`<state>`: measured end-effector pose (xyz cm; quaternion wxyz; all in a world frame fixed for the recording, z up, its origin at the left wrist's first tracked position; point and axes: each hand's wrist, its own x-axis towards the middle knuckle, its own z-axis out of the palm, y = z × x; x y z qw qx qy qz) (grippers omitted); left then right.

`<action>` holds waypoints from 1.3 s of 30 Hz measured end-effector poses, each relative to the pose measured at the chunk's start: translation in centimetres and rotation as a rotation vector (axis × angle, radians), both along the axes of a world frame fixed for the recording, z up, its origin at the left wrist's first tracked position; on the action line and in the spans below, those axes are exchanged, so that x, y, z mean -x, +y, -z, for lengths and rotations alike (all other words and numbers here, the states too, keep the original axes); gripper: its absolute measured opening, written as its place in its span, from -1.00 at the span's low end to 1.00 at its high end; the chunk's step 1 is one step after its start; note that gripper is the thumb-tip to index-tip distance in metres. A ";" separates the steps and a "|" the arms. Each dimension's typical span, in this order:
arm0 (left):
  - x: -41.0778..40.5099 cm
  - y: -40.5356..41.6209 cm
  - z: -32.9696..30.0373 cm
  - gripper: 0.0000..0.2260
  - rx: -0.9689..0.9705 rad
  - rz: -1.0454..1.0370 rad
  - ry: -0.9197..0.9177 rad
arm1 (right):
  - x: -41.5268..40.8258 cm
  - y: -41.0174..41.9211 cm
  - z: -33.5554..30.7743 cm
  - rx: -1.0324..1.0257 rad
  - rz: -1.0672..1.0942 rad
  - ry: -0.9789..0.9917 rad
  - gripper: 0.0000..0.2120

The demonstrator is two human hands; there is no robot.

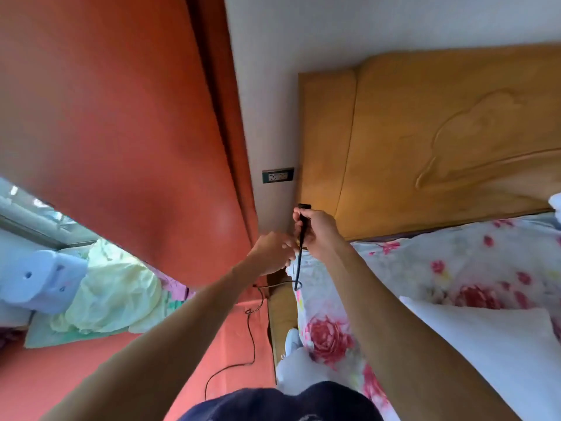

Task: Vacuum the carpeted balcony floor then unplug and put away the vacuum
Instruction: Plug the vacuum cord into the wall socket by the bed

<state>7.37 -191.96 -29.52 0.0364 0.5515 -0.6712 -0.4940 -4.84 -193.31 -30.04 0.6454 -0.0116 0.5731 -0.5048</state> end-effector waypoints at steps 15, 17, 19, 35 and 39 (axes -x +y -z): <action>6.7 -10.2 6.0 -0.62 -0.044 -0.380 -0.356 | 2.5 -9.9 9.0 -0.062 -0.127 -0.046 -0.77; 6.4 -11.4 7.1 -0.60 -0.056 -0.451 -0.380 | 1.4 -11.5 10.5 -0.069 -0.151 -0.074 -0.73; 6.0 -12.3 7.9 -0.63 -0.092 -0.570 -0.358 | 0.2 -13.2 12.1 -0.065 -0.174 -0.072 -0.74; 8.1 -17.5 13.9 -0.84 -0.271 -1.208 0.111 | -1.9 -26.9 23.5 -0.152 -0.271 0.487 -0.61; 8.1 -18.3 15.4 -0.80 -0.297 -1.281 0.139 | -2.4 -28.2 25.1 -0.200 -0.325 0.548 -0.63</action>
